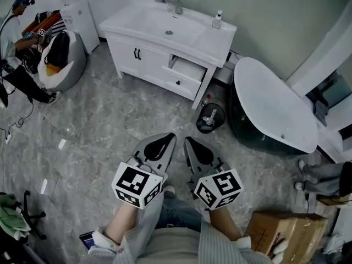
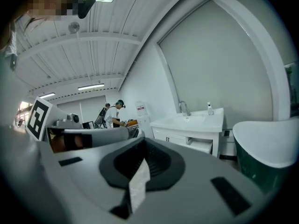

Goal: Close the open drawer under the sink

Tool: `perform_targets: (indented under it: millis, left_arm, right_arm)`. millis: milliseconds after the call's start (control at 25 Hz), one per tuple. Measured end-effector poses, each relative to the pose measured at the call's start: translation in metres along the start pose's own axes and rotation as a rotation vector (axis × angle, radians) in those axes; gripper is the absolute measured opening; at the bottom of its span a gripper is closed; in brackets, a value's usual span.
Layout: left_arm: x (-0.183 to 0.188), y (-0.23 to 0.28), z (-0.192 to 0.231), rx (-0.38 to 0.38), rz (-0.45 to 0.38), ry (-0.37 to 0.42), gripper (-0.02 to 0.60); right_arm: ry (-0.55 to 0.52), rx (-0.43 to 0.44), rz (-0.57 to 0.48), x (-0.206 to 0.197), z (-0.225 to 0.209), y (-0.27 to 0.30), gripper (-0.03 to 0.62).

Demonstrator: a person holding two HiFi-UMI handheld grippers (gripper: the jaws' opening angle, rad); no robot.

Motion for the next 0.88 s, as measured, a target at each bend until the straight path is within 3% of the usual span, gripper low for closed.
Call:
perform_targets:
  millis: [280,880]
  left_arm:
    - [-0.003,0.021,0.050,0.002,0.002,-0.014,0.015]
    - [0.005,0.098,0.221,-0.084,0.008,0.018,0.015]
  right_arm:
    - [0.018,-0.012,0.021,0.009,-0.010,0.050,0.009]
    - [0.019,-0.104,-0.015,0.054,-0.027,0.218,0.009]
Point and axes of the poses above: the fingertips, and each gripper's own axes: y forward along the fingers, z to its left, x out of its top, the point moved 8 cm from there along -y, backward along the fingers, and after that the axes turned 14 degrees about y, right-handed, at the moved point
